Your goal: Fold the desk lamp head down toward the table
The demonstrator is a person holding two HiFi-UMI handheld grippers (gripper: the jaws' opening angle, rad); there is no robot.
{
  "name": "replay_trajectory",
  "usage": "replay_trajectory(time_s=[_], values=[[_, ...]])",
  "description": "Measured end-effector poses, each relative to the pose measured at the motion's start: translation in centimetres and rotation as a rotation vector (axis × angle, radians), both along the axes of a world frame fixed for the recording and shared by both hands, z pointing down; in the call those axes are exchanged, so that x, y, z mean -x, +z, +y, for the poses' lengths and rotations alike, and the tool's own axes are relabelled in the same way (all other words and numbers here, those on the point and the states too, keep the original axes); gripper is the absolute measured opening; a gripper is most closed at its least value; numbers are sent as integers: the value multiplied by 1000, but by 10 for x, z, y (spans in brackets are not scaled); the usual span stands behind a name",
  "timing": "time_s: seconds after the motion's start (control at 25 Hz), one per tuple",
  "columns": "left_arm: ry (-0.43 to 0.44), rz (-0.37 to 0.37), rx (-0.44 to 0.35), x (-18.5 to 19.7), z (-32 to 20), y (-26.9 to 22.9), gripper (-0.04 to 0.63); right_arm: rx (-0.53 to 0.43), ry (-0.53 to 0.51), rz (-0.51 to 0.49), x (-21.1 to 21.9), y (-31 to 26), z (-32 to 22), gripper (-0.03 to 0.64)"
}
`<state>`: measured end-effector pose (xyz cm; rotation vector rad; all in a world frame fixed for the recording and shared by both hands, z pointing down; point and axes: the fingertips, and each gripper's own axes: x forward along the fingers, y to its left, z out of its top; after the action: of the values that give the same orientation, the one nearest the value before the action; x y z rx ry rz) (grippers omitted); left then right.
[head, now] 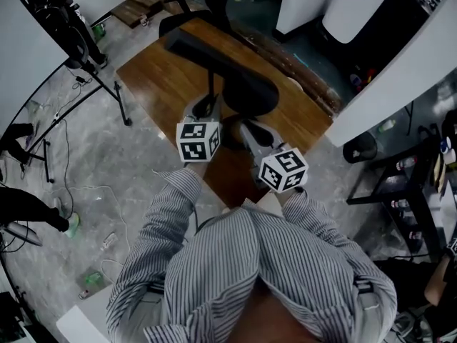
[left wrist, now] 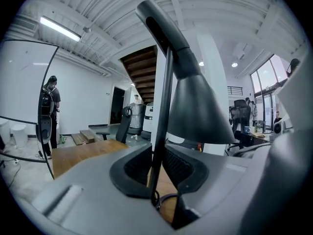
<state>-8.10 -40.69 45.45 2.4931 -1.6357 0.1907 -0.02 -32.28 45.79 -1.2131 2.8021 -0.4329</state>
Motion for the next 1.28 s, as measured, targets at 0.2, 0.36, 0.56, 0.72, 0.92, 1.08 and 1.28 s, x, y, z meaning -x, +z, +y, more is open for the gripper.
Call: replay_trajectory(time_s=[0.2,0.36,0.56,0.72,0.92,1.08,1.28], values=[[-23,34,-16,12,18,-4,77,25,-23,23,15,6,5,29],[-36,86,5,17,53,3,77,34,-43,41,22,8,15,29],[-56,162,64,21,101,18,18,46,-65,64,31,11,23,29],[-7,178,80,16,118,20,6,49,-65,71,33,11,32,28],[6,166,63,14,126,16,6,41,-61,114,25,14,43,2],[7,157,73,17,125,20,6,67,-39,118,19,21,43,2],[38,167,72,8,121,17,6,58,-28,138,14,19,43,2]])
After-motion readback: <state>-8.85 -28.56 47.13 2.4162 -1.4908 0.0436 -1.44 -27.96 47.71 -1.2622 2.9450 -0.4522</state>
